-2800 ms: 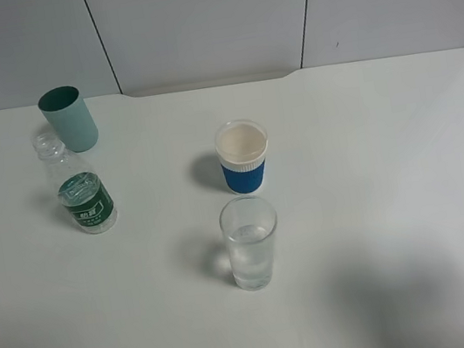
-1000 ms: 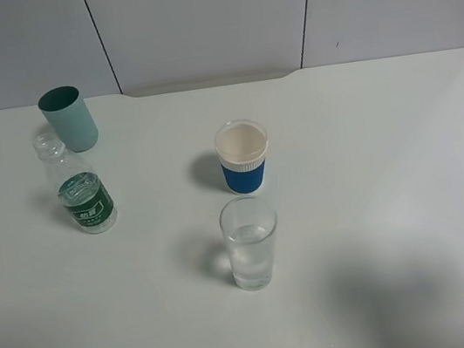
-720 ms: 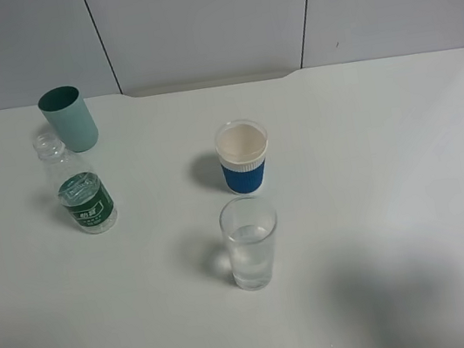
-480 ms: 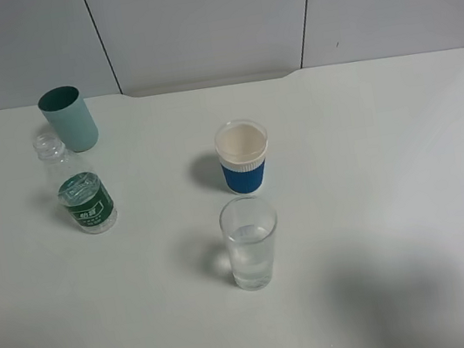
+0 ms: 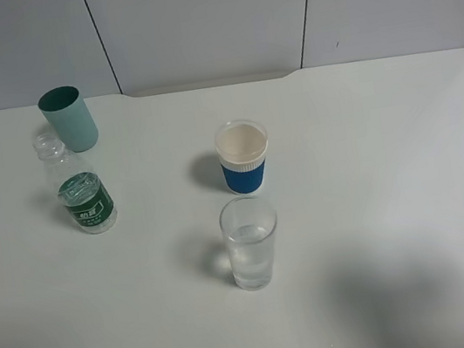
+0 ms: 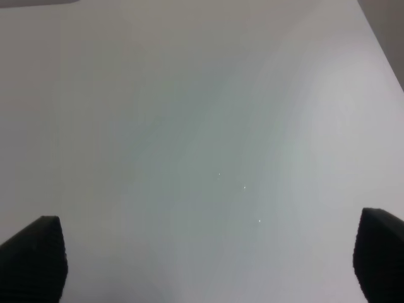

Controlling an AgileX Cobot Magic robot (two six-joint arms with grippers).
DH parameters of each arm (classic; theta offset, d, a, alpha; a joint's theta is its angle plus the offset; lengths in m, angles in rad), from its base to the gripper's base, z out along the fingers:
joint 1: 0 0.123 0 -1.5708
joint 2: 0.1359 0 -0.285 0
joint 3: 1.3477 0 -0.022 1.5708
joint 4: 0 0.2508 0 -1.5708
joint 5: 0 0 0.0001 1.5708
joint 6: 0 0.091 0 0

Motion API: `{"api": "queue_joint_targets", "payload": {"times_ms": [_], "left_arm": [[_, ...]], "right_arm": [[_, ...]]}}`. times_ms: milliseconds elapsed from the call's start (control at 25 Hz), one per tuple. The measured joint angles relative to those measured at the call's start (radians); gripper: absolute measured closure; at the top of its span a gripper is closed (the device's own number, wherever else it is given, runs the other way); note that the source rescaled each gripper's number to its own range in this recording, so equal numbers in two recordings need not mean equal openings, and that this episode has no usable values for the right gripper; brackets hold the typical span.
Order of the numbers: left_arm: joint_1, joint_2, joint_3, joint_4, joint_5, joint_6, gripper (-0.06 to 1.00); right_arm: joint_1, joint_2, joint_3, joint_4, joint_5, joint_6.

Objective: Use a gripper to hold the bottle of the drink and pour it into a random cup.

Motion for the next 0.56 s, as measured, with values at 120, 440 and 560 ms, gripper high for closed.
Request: {"api": "queue_joint_targets", "payload": {"times_ms": [120, 440, 560], "left_arm": [[0.0, 0.0, 0.0, 0.0, 0.0, 0.0, -0.06], [0.0, 0.0, 0.0, 0.0, 0.0, 0.0, -0.06], [0.0, 0.0, 0.0, 0.0, 0.0, 0.0, -0.06]], "right_arm": [[0.0, 0.0, 0.0, 0.0, 0.0, 0.0], [0.0, 0.0, 0.0, 0.0, 0.0, 0.0], [0.0, 0.0, 0.0, 0.0, 0.0, 0.0]]}}
